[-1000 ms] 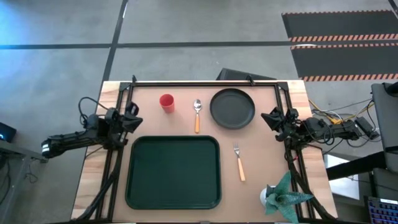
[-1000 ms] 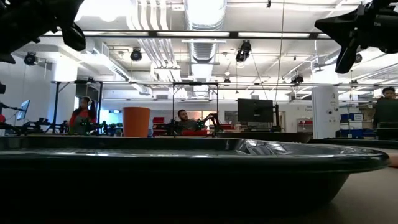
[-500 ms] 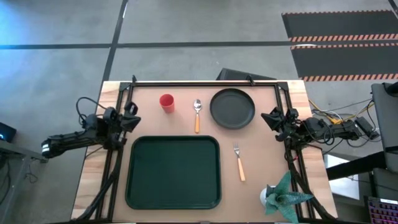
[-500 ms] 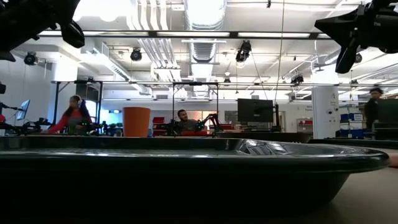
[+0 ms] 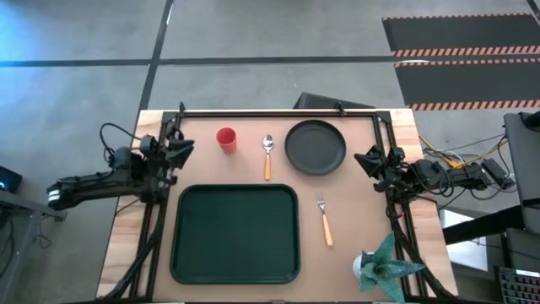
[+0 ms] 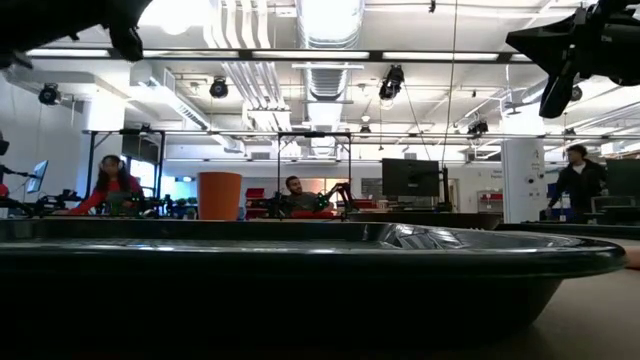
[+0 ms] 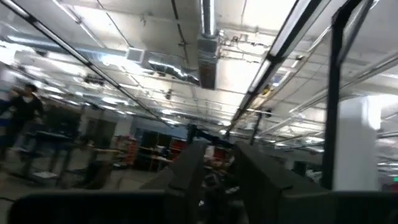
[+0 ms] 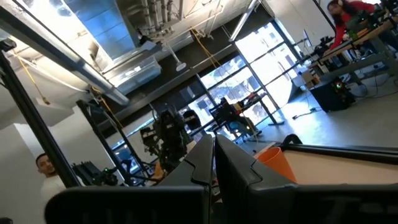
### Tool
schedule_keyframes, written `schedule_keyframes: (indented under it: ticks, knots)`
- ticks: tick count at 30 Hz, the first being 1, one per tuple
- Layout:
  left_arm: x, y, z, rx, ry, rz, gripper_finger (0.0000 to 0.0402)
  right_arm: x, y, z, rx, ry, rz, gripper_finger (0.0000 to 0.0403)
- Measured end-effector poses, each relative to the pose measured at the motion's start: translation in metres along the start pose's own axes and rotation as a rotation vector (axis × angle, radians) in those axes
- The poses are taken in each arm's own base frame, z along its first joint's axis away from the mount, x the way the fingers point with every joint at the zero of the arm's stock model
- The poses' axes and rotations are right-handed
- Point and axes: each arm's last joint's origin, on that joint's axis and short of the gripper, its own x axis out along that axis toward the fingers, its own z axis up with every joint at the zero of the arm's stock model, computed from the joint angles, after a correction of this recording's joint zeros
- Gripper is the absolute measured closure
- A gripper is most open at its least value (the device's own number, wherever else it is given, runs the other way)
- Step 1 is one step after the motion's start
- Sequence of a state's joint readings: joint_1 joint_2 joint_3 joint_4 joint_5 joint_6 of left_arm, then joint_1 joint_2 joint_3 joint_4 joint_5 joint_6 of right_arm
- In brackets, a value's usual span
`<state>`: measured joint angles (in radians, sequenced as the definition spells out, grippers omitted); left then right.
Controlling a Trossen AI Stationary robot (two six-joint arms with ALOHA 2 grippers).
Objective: Pick and place plate/cup/fork/spoon on tray
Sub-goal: Put the orange cup on the green table tray
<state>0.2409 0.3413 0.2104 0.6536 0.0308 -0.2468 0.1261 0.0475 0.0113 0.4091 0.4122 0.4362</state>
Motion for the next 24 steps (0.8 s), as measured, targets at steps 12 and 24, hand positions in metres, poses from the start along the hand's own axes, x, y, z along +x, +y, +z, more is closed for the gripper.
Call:
schedule_keyframes:
  ticks: [12, 24]
  knots:
    - [0.05, 0.001, 0.042, 0.259, 0.644, 0.447, 0.0269, 0.0, 0.0, 0.0, 0.002, 0.0, 0.0, 0.0394]
    - [0.105, -0.002, 0.067, 0.451, 1.04, 0.461, 0.0269, 0.0, 0.0, 0.0, 0.001, 0.0, 0.0, 0.0394]
